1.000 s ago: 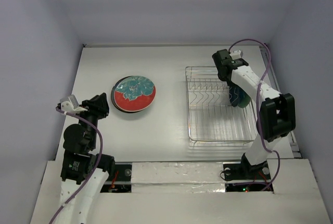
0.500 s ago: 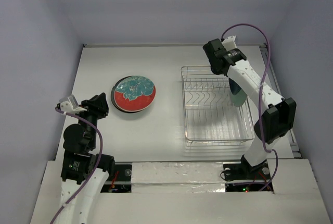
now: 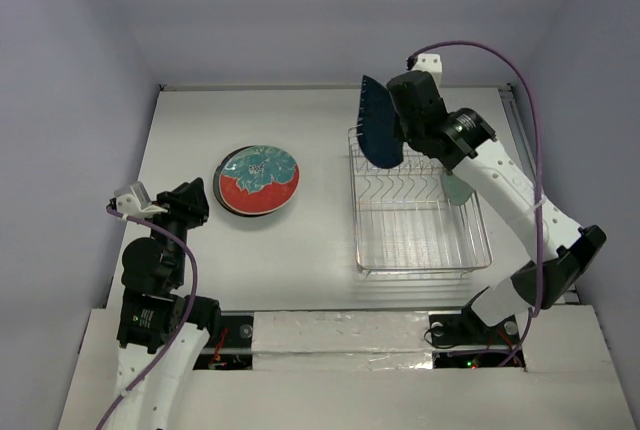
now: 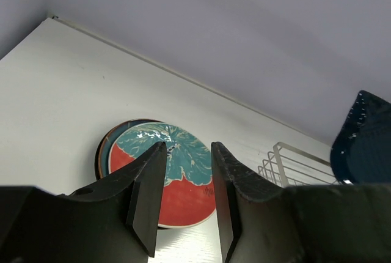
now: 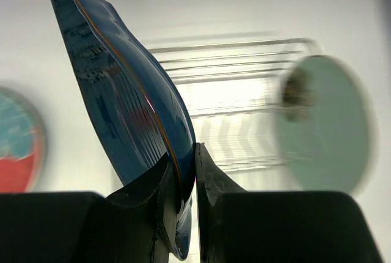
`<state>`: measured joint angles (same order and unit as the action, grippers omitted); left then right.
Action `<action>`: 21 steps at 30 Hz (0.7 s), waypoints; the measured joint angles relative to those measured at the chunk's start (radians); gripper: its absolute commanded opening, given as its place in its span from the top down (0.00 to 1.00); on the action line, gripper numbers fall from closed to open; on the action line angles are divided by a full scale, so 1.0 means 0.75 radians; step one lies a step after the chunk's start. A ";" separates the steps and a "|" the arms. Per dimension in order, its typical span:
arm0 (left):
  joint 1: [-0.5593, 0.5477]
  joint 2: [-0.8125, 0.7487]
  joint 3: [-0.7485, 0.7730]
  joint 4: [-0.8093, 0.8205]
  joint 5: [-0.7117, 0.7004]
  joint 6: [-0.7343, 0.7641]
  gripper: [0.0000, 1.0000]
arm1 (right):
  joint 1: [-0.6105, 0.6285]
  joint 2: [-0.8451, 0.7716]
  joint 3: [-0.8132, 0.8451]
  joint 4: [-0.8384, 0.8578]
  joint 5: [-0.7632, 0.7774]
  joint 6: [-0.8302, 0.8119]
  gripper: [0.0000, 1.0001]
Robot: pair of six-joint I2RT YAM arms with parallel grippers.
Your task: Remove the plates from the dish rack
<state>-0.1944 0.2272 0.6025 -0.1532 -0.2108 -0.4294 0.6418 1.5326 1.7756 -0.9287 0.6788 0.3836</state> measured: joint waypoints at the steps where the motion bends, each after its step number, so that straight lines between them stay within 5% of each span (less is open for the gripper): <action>1: 0.000 0.001 0.000 0.000 0.000 -0.001 0.67 | 0.012 -0.017 -0.039 0.053 -0.056 0.021 1.00; 13: 0.000 0.011 0.000 0.000 0.000 0.000 0.67 | 0.426 -0.090 -0.759 0.512 -0.764 0.092 1.00; 21: 0.000 0.034 0.000 0.000 0.000 0.000 0.67 | 0.498 0.117 -0.815 0.642 -0.950 0.072 1.00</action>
<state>-0.1944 0.2527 0.6025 -0.1532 -0.2108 -0.4294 1.0157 1.6203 1.1641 -0.4469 -0.0338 0.4377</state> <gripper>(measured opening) 0.327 0.186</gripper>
